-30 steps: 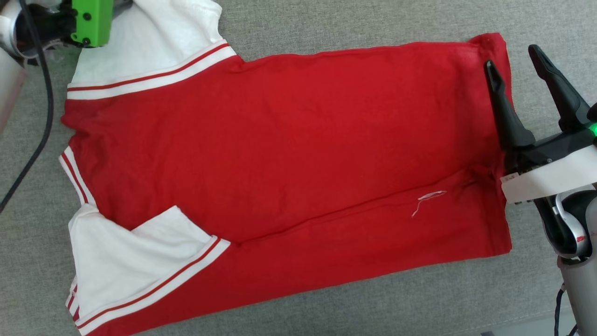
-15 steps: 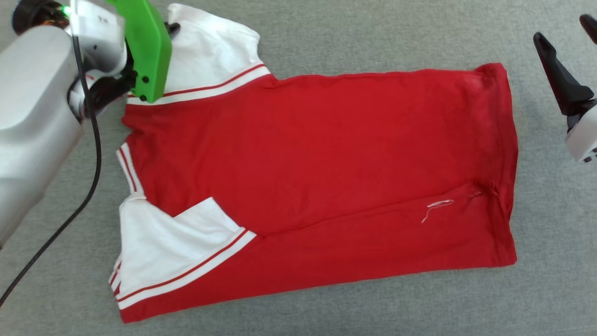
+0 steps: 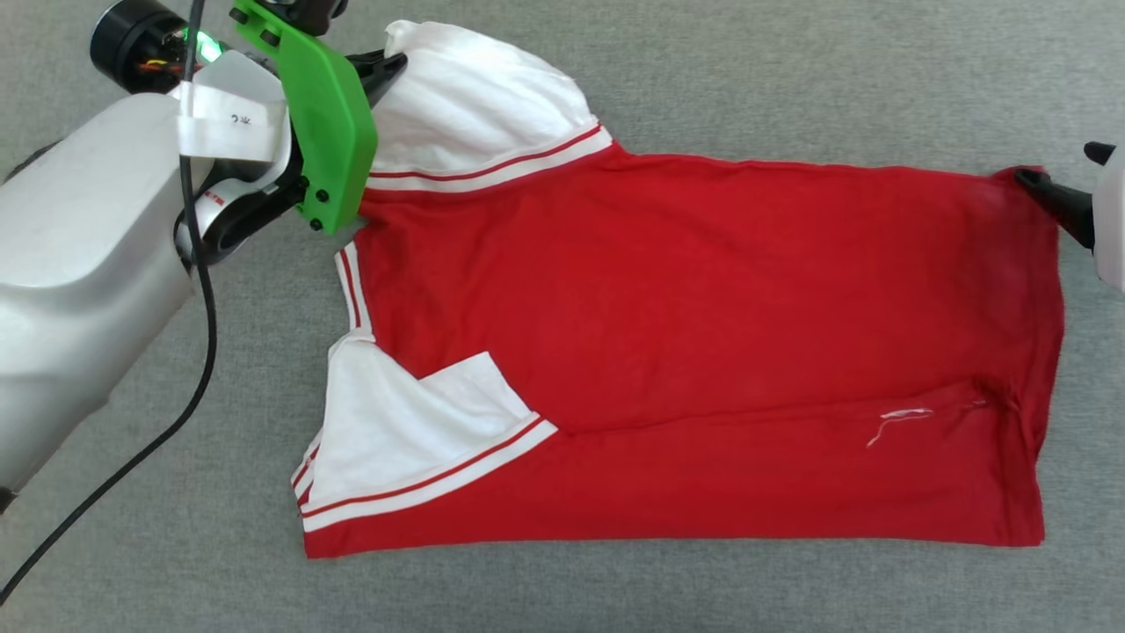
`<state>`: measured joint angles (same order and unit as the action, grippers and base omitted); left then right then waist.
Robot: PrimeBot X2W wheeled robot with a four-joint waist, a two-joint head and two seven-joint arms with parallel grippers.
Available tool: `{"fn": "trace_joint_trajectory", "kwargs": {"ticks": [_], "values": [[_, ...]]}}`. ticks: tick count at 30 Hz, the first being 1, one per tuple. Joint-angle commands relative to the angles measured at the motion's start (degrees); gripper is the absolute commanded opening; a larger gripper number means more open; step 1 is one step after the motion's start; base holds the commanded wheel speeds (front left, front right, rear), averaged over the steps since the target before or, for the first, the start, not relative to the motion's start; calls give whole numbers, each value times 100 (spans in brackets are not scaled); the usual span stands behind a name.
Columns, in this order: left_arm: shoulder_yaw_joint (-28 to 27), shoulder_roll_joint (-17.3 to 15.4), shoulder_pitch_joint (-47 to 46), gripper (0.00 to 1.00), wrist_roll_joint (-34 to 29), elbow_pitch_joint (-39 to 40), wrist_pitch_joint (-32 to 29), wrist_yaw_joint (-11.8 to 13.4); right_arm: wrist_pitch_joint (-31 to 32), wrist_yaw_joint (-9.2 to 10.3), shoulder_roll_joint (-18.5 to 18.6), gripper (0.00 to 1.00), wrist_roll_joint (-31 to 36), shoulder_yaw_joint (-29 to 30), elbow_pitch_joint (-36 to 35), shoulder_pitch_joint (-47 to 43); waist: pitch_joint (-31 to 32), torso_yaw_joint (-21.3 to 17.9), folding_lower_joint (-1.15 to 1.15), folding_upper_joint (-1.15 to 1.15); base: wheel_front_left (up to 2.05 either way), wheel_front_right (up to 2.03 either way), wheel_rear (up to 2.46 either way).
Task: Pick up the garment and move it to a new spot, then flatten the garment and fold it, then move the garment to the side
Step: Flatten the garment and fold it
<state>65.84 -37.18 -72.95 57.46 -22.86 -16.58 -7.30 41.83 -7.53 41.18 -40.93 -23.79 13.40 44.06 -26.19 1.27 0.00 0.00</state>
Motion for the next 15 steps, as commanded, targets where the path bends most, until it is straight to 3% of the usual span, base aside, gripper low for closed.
{"fn": "trace_joint_trajectory", "kwargs": {"ticks": [1, 9, 10, 11, 15], "values": [[8, 56, -8, 0, -114, 60, 59, 11, 13, 4, -63, 100, 25, -55, 158, 147, -182, 172, 0, 0, 0, 0, 0], [34, 142, -33, 0, -228, 197, 240, 29, 23, 4, -156, 100, -134, -650, 846, -82, -354, 309, 0, 0, 0, 0, 0], [37, 139, -26, 0, -231, 200, 251, 29, -20, 4, -147, 65, -198, -693, 851, -107, -354, 303, 0, 0, 0, 0, 0], [41, 128, -13, 0, -234, 197, 264, 30, -126, 4, -142, 0, -259, -716, 856, -117, -344, 285, 0, 0, 0, 0, 0], [53, 98, 48, 0, -236, 137, 349, 28, -707, 4, -71, 0, -317, -727, 837, -49, -185, 204, 0, 0, 0, 0, 0]]}}
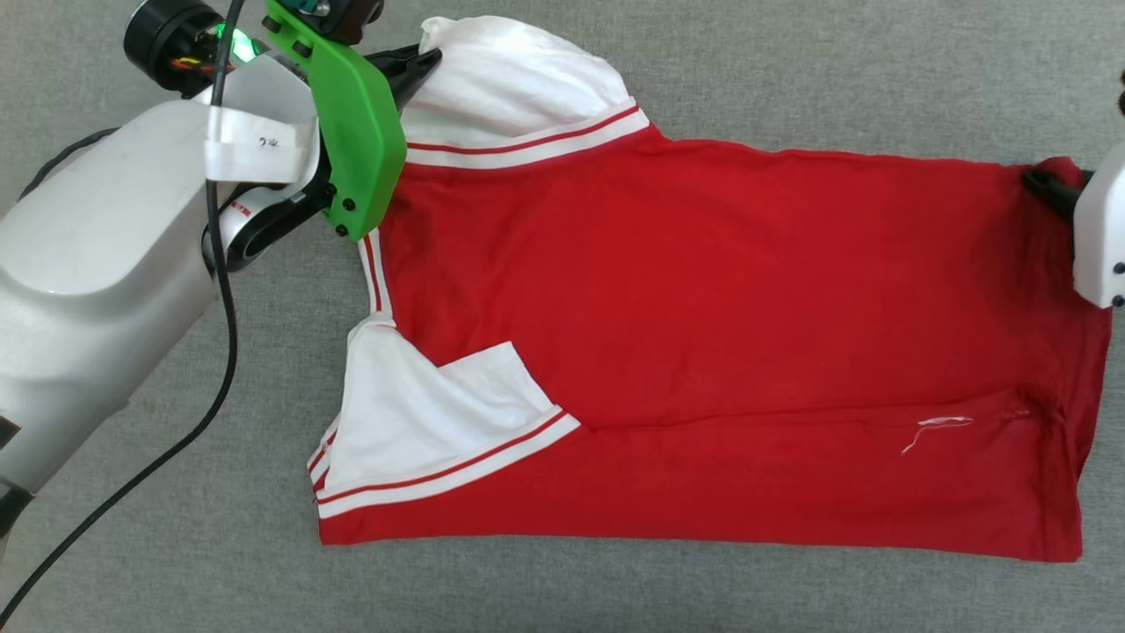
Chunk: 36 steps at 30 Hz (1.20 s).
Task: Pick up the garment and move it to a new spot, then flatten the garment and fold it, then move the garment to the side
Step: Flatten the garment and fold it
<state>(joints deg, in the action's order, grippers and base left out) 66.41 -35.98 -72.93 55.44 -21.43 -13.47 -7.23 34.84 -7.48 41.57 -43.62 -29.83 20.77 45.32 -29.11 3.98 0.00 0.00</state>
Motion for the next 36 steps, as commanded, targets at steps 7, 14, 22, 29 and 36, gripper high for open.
{"fn": "trace_joint_trajectory", "kwargs": {"ticks": [7, 14, 22, 29, 36], "values": [[-4, -107, 309, 0, 18, -18, 265, 62, -1156, -1, 21, 0, -24, -98, -102, -188, 662, -139, 0, 0, 0, 0, 0], [114, -391, 953, 0, 95, 426, 437, 289, -1847, -1, 188, 0, -67, -211, -498, -797, 1246, -134, 0, 0, 0, 0, 0], [311, -877, 2046, 0, 266, 1288, 581, 825, -2427, -1, 204, 0, -31, -143, -688, -1794, 1727, -140, 0, 0, 0, 0, 0], [523, -1059, 3324, 0, 502, 1826, 705, 1315, -2688, -1, 139, 0, -187, 94, -888, -3037, 1983, -75, 0, 0, 0, 0, 0], [588, -916, 3920, 0, 631, 1509, 848, 1284, -2586, -1, -12, 0, -131, 239, -875, -3626, 1886, -127, 0, 0, 0, 0, 0]]}}
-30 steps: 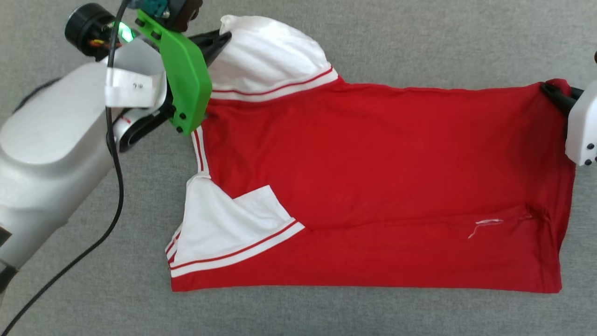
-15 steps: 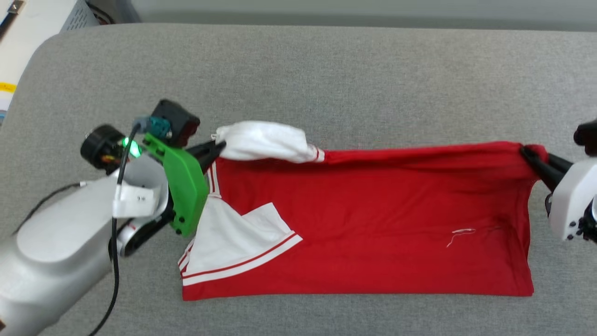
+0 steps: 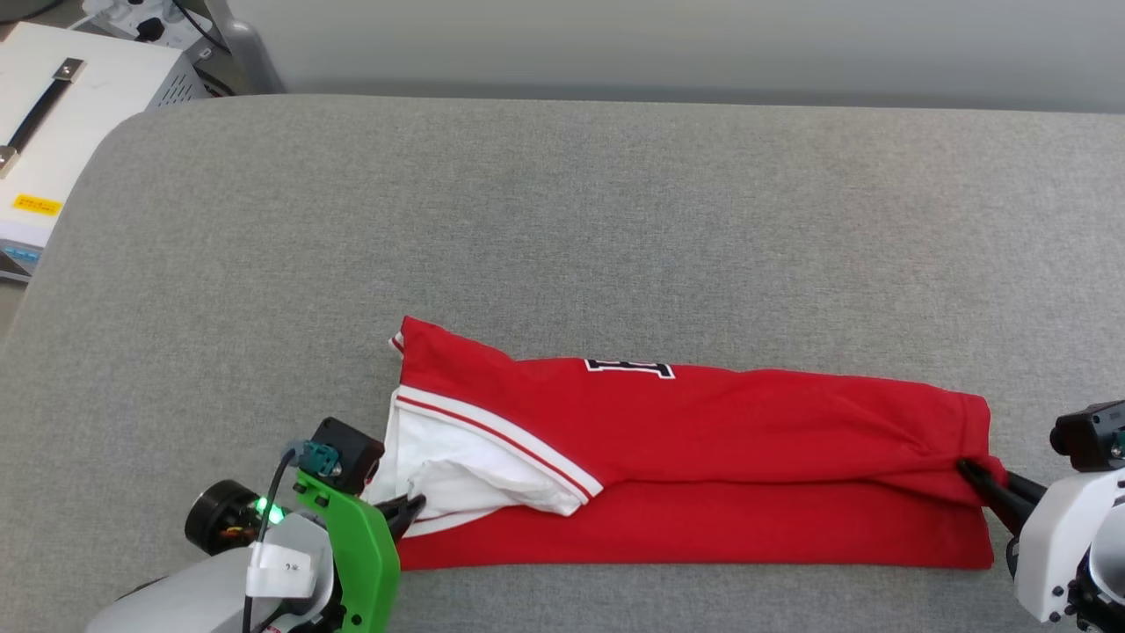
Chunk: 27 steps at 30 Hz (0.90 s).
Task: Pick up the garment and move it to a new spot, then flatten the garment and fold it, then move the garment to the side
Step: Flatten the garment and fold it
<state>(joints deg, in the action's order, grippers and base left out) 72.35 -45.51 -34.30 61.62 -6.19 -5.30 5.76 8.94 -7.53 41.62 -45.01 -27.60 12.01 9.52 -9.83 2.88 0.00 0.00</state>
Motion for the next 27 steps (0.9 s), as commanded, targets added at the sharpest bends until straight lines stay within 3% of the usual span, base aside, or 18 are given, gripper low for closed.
{"fn": "trace_joint_trajectory", "kwargs": {"ticks": [1, 4, 5, 6, 7, 10, 17, 22, 27], "values": [[-3, 88, 107, 0, 44, -82, 51, -35, 45, 4, -49, 0, 26, 13, 26, -83, -72, -26, 0, 0, 0, 0, 0], [0, 219, 157, 0, 29, -313, 156, -49, 118, 4, -137, 0, 25, -36, 156, -107, -154, -50, 0, 0, 0, 0, 0], [0, 277, 162, 44, 4, -425, 203, -31, 119, 4, -182, 25, 19, -26, 207, -97, -166, -51, 0, 0, 0, 0, 0], [-3, 317, 157, 100, -35, -508, 260, -6, 108, 4, -219, 95, 9, -4, 230, -85, -171, -53, 0, 0, 0, 0, 0], [-29, 355, 166, 100, -54, -588, 351, 27, 69, 4, -251, 100, 6, 21, 222, -55, -170, -69, 0, 0, 0, 0, 0], [-169, 382, 209, 100, -88, -668, 715, 135, 7, 4, -233, 100, -90, 101, 112, -7, -104, -98, 0, 0, 0, 0, 0], [-671, 251, 356, 100, -389, -482, 1781, 964, 109, 4, 34, 100, -674, 780, -548, -37, 50, -115, 0, 0, 0, 0, 0], [-1300, 326, 450, 100, -850, -216, 2019, 1633, 930, 4, 251, 100, -1319, 1201, -615, -162, -24, -37, 0, 0, 0, 0, 0], [-2192, 604, 755, 100, -1560, 76, 2027, 1938, 1619, 4, 281, 100, -1625, 1337, -394, -151, -179, 78, 0, 0, 0, 0, 0]]}}
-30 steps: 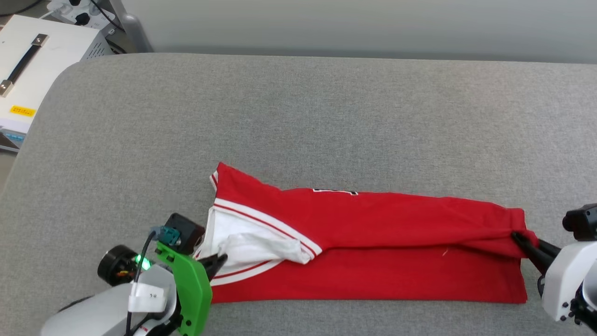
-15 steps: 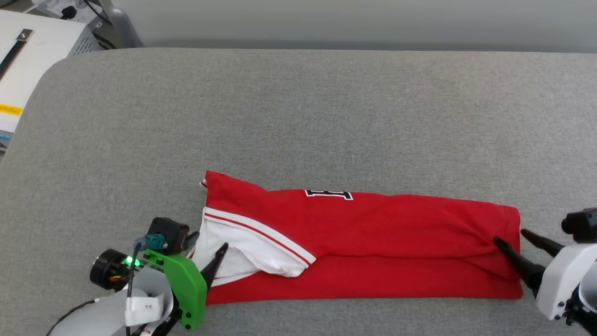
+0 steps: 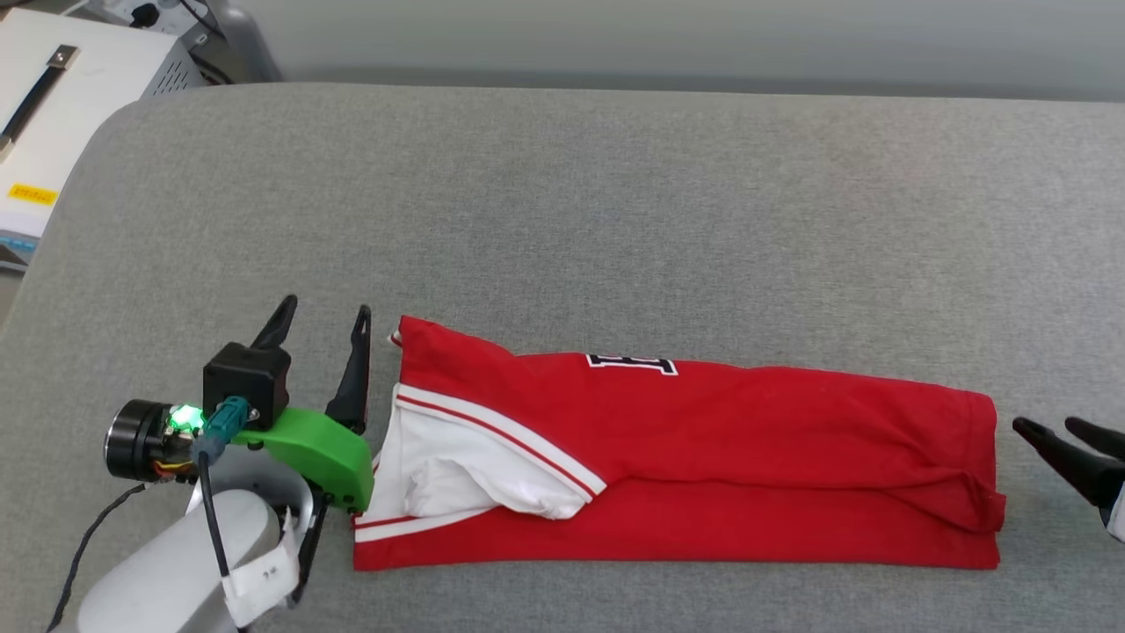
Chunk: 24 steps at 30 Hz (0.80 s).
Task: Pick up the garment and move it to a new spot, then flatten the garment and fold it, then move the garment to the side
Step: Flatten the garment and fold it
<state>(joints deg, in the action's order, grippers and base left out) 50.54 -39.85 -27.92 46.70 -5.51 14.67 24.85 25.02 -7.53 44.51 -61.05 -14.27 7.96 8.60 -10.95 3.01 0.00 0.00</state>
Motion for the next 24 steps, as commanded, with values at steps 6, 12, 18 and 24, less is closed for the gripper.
{"fn": "trace_joint_trajectory", "kwargs": {"ticks": [6, 12, 18, 24], "values": [[-1160, 654, 638, 100, -1000, 220, 31, 77, 354, 4, -216, 100, 196, -179, 264, 63, -239, 263, 0, 0, 0, 0, 0], [-2138, 1337, 1166, 100, -1799, 311, 32, -89, 556, 4, -555, 100, 470, -474, 577, 190, -345, 348, 0, 0, 0, 0, 0], [-2854, 1880, 1639, 100, -2494, 307, 32, -365, 719, 4, -827, 100, 314, -925, 632, 258, -380, 386, 0, 0, 0, 0, 0], [-3369, 2285, 2003, 100, -3051, 334, 32, -671, 637, 4, -780, 27, 240, -1194, 669, 305, -324, 340, 0, 0, 0, 0, 0]]}}
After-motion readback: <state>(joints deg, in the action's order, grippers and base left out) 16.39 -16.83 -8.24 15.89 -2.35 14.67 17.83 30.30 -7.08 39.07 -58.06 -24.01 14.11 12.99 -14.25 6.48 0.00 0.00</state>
